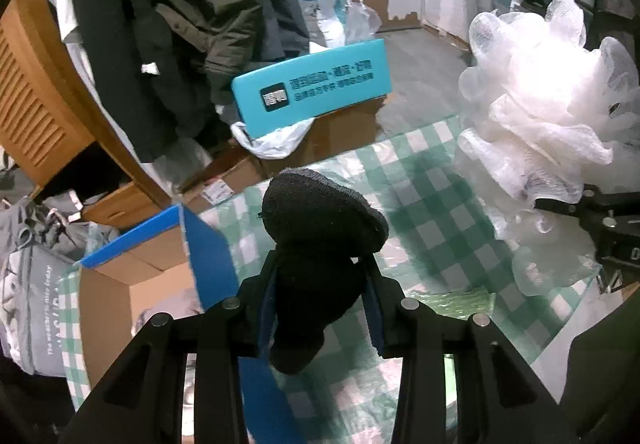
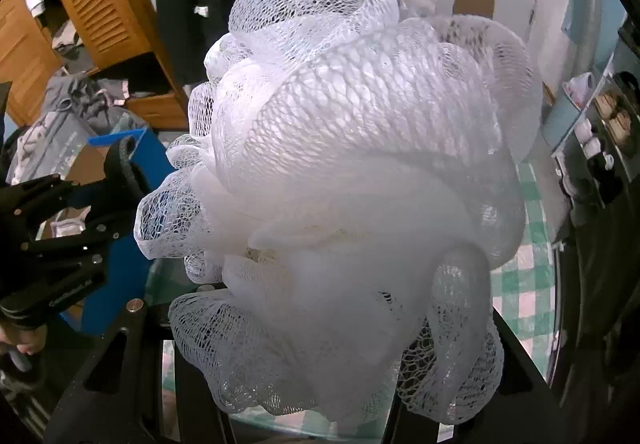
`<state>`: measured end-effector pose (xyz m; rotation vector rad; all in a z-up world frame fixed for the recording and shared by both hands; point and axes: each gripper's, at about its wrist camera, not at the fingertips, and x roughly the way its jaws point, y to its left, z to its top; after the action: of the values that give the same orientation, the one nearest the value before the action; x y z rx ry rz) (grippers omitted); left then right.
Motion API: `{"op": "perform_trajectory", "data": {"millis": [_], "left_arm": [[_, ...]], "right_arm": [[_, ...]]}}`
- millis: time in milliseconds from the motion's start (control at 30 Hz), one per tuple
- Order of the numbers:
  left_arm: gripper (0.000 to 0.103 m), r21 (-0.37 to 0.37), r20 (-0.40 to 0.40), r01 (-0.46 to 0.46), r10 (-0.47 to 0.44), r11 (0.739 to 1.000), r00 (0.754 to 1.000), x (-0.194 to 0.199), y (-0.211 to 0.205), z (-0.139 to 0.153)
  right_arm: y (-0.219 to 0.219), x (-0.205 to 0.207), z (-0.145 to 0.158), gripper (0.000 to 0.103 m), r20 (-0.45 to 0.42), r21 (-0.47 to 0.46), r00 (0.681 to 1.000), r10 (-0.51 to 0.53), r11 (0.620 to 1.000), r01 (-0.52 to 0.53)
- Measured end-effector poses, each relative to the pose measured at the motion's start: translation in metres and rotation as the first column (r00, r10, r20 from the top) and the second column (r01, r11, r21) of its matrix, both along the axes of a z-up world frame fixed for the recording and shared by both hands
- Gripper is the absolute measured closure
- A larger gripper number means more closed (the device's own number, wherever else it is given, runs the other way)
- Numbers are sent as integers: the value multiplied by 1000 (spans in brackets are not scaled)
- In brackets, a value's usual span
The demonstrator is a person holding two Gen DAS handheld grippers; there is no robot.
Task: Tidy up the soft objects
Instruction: 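Lift and carry the bath puff and black sock over the box with both tools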
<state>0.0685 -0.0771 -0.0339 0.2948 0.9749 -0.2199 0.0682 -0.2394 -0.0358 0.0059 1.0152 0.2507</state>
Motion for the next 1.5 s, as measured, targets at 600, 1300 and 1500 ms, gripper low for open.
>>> {"op": "perform_trajectory", "data": {"millis": [600, 1300, 1500], "left_arm": [[65, -2, 25, -79, 79, 997, 997, -5, 48, 14], [65, -13, 40, -200, 200, 980, 979, -13, 114, 20], [65, -24, 29, -237, 238, 971, 971, -14, 137, 16]], "right_arm": [[20, -7, 15, 55, 11, 17, 996, 85, 996, -86], [82, -1, 28, 55, 25, 26, 980, 200, 979, -200], [108, 4, 32, 55, 30, 32, 971, 237, 971, -238]]}}
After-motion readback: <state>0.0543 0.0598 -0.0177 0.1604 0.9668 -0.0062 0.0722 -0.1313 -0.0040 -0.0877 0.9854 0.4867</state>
